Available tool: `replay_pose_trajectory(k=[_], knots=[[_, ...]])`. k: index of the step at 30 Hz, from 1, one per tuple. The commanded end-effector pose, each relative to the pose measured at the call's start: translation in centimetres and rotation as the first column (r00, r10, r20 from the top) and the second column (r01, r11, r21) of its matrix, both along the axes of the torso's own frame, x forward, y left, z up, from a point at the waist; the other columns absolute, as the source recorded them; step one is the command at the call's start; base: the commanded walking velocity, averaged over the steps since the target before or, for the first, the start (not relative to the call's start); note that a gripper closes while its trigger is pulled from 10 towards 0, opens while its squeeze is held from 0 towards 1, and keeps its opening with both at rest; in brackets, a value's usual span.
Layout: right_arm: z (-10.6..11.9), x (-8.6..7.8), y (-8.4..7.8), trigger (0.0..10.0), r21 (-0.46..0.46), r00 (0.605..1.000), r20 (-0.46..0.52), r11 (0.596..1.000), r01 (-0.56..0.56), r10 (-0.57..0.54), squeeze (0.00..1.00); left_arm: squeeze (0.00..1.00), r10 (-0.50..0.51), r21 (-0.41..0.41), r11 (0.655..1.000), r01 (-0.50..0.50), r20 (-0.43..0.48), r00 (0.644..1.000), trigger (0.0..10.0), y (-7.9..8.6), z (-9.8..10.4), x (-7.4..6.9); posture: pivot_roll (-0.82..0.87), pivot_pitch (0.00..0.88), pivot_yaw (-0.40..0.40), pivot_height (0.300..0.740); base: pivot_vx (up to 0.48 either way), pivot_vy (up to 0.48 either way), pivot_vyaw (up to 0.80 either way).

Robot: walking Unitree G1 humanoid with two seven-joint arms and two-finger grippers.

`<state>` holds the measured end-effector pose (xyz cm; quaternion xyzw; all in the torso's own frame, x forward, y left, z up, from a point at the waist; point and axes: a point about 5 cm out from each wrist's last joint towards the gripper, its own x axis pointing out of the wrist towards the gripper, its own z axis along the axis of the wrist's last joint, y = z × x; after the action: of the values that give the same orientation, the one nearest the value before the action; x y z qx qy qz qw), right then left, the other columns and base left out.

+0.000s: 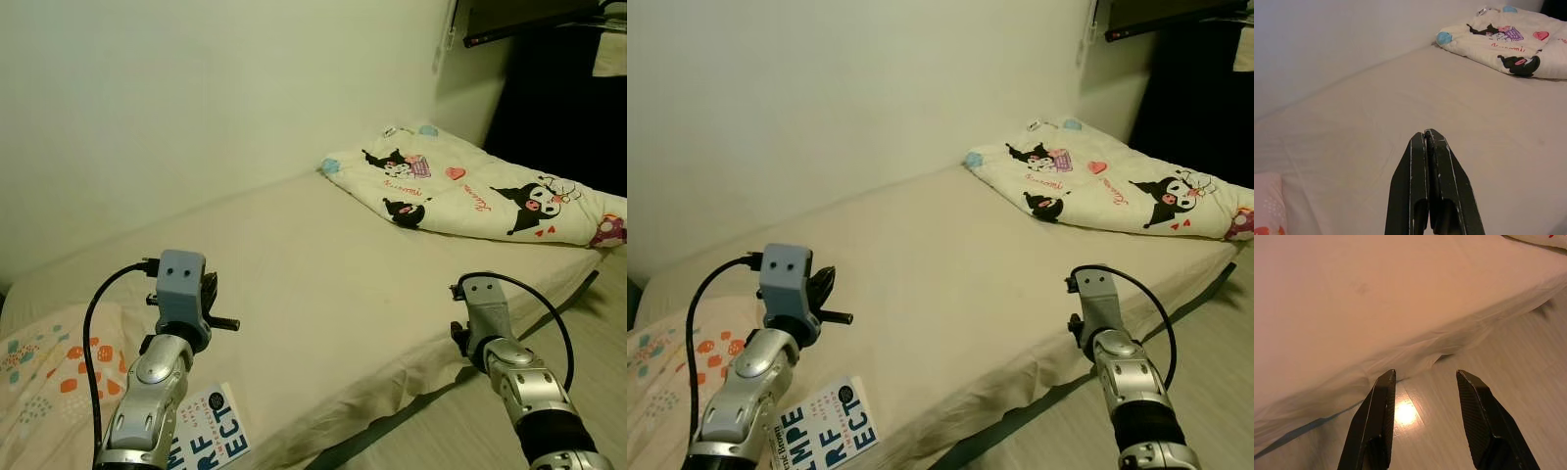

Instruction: Clean up the room

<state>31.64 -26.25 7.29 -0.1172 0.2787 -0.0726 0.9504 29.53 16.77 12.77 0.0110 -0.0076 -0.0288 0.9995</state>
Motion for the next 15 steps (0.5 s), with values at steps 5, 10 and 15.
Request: replay_pose_trajectory(k=[5,10,15], knots=[[0.6,0.3,1.2,10.0,0.023,0.998,0.047,0.999,-0.04,0.039,0.0,0.0,0.018,0.025,1.0,-0.018,-0.017,1.0,10.0,0.7,-0.2,-0.2,-0.07,0.047,0.01,0.732,0.0,0.0,0.0],[1.1,0.3,3.9,10.0,0.055,0.989,0.105,0.992,-0.113,0.107,0.0,0.0,0.021,0.024,0.999,-0.021,-0.02,1.0,10.0,0.6,-0.3,-0.2,-0.07,0.045,0.01,0.732,0.0,0.0,0.0],[1.8,0.4,6.7,10.0,0.094,0.971,0.203,0.984,-0.15,0.129,0.0,0.0,0.075,0.035,0.997,-0.073,-0.064,0.995,10.0,1.1,-1.3,-0.3,-0.08,0.045,0.017,0.732,0.0,0.0,0.0]])
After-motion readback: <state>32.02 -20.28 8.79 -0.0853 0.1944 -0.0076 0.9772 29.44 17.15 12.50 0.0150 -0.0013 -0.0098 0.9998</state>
